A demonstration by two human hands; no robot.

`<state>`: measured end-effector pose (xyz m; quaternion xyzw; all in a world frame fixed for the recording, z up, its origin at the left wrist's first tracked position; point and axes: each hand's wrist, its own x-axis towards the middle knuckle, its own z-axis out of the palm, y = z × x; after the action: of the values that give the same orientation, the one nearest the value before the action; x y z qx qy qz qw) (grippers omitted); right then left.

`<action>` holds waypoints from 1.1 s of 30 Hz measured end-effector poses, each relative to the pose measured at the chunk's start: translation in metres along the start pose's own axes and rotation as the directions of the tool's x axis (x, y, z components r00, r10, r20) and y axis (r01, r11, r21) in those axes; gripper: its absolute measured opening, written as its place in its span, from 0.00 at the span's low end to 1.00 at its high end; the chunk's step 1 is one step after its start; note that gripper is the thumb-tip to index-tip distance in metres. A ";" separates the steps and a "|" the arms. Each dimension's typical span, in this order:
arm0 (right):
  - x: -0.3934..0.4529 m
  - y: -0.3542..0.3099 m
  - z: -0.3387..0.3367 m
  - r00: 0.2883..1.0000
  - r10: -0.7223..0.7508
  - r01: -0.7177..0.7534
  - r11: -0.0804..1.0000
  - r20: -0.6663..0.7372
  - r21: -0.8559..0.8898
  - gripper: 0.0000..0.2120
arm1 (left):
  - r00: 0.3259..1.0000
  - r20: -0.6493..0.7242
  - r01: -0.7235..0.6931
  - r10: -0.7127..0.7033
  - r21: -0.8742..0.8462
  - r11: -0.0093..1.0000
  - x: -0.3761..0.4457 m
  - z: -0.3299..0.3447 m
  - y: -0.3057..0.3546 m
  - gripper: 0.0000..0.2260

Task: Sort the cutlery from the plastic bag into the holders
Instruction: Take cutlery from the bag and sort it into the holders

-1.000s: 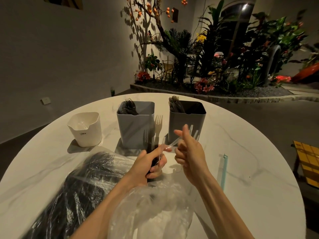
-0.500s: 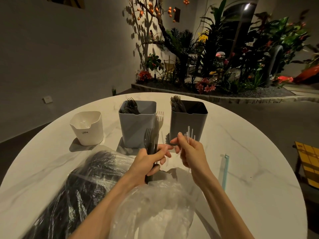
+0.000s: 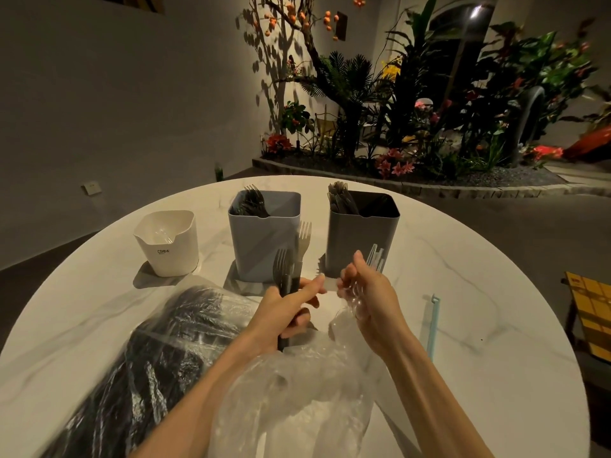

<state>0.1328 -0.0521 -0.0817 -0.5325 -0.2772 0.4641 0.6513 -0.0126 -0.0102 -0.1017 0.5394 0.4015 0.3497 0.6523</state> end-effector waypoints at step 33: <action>-0.012 0.014 0.017 0.978 0.095 -0.151 0.939 0.186 0.309 0.33 | 0.931 0.313 -0.223 0.188 0.078 0.972 -0.021 0.021 0.007 0.25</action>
<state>0.1091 -0.0559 -0.0891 -0.3944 -0.2179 0.5862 0.6733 -0.0023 -0.0364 -0.0899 0.6614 0.2567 0.3060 0.6348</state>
